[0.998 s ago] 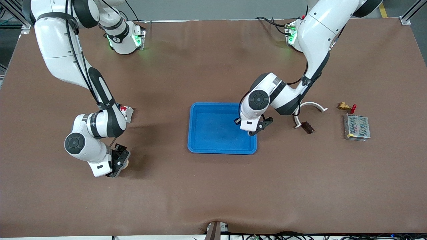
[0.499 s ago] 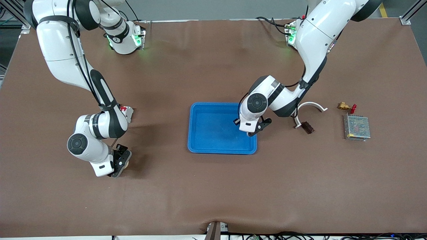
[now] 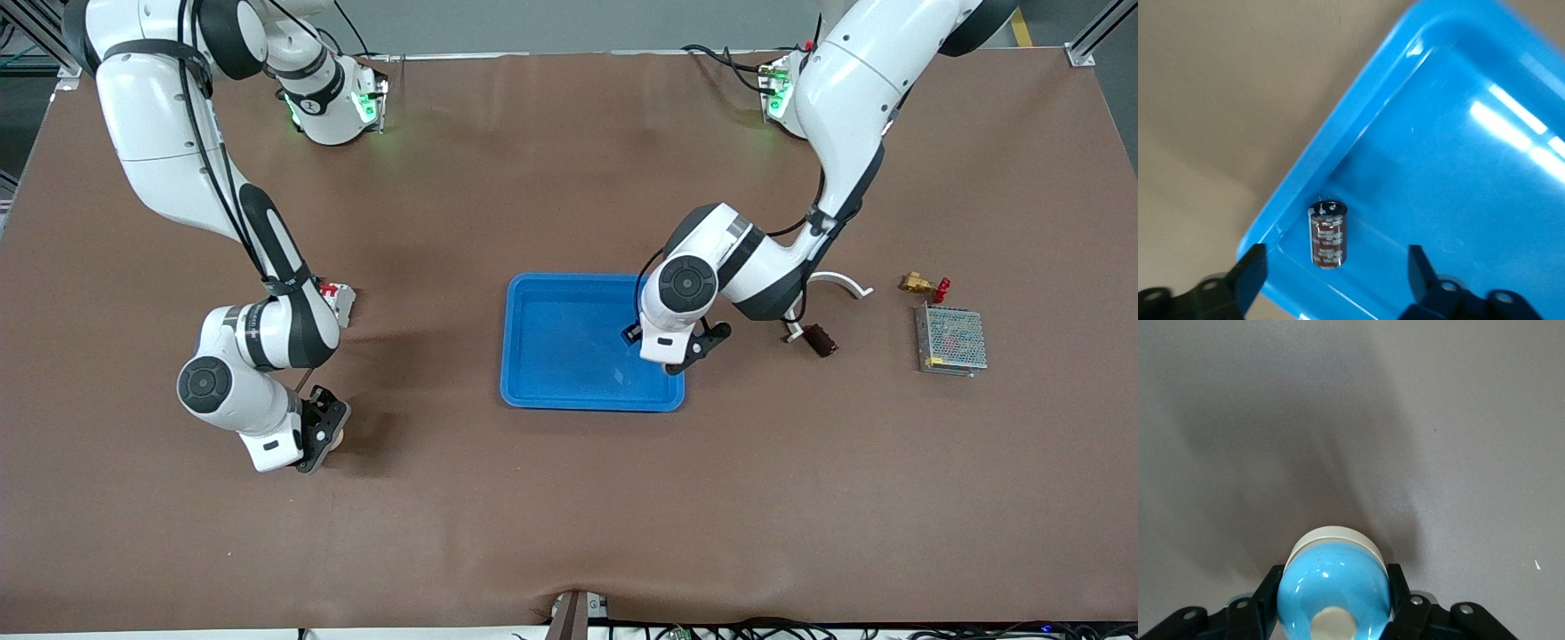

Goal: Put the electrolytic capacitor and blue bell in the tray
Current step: 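Lift the bell with the right gripper while the left gripper reaches the capacitor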

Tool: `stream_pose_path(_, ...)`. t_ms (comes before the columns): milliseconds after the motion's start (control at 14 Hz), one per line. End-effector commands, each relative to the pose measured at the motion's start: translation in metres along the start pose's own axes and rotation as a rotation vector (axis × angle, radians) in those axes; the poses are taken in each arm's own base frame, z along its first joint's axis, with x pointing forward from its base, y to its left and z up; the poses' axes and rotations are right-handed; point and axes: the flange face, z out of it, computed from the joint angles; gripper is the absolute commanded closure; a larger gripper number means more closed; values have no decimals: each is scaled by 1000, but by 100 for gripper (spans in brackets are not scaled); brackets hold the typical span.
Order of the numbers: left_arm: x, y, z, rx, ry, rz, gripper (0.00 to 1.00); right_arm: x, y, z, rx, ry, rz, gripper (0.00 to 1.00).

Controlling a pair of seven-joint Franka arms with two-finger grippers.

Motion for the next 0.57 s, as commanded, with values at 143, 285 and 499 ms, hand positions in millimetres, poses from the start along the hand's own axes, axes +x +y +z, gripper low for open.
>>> stream_pose_path(143, 61, -36, -86, -6, 58, 74, 0, 2, 6, -3, 3, 26, 9, 51)
stream_pose_path(285, 91, -63, -102, 15, 54, 113, 0, 5, 8, -12, 33, 35, 28, 51)
stream_pose_path(499, 139, -113, -121, 25, 55, 178, 0, 15, 14, -34, 78, 40, 58, 51)
